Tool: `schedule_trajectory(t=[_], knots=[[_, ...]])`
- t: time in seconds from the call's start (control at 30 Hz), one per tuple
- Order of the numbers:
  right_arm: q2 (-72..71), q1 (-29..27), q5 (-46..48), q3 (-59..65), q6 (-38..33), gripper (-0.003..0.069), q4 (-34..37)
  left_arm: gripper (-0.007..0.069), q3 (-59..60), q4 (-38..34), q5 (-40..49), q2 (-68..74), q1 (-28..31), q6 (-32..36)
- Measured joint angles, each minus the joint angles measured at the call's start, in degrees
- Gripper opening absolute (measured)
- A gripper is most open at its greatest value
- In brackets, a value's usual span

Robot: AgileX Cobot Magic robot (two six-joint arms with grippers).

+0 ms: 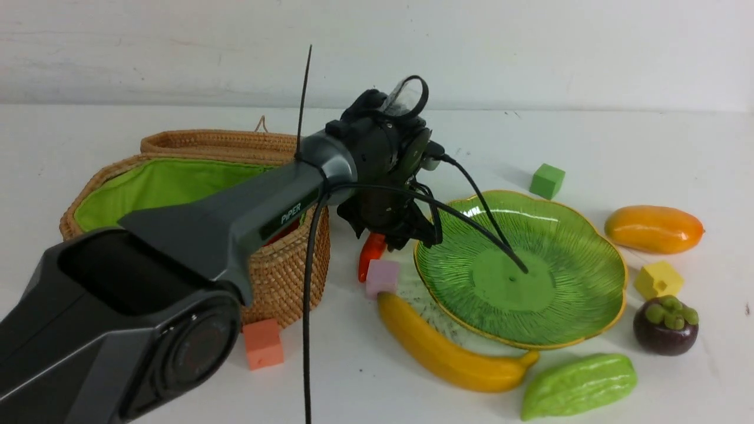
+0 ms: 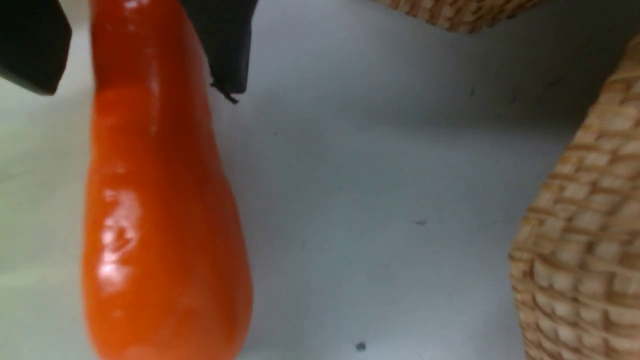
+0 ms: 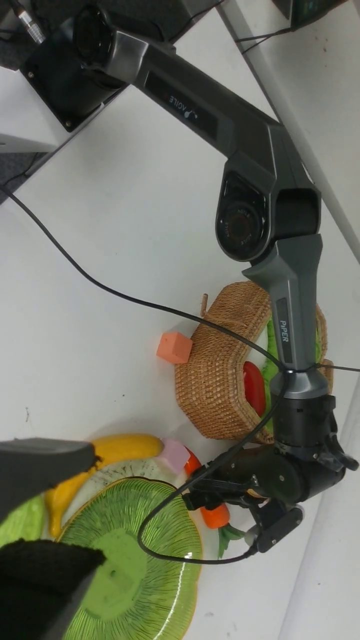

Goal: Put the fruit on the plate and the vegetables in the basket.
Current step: Use the left arm to grab a carrot and put it into the left basket

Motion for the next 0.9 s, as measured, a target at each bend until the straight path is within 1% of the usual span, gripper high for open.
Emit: schedule_trajectory(t=[0.37,0.43,0.5,0.53,0.57,0.6,0.77,0.9], knots=[[0.0,0.0,0.0,0.1,0.0,0.0237,0.0,0.0407,-0.5,-0.6,-0.6,1.8,1.0,0.2],[0.0,0.0,0.0,0.1,0.0,0.0236,0.0,0.0387,-0.6,-0.9,-0.6,1.9,1.0,0.2],[0.0,0.0,0.0,0.1,0.0,0.0236,0.0,0.0316,-0.6,-1.5,-0.7,1.9,1.0,0.2],[0.0,0.0,0.0,0.1,0.0,0.0236,0.0,0.0316,-0.6,-1.5,-0.7,1.9,1.0,0.2],[0.0,0.0,0.0,0.1,0.0,0.0236,0.0,0.0260,-0.6,-1.7,-0.7,1.9,1.0,0.2],[0.0,0.0,0.0,0.1,0.0,0.0236,0.0,0.0252,-0.6,-1.8,-0.7,1.9,1.0,0.2],[0.0,0.0,0.0,0.1,0.0,0.0236,0.0,0.0260,-0.5,-3.5,-0.9,1.2,1.0,0.7],[0.0,0.0,0.0,0.1,0.0,0.0236,0.0,0.0260,-0.5,-4.2,-1.2,-2.7,1.0,0.9]])
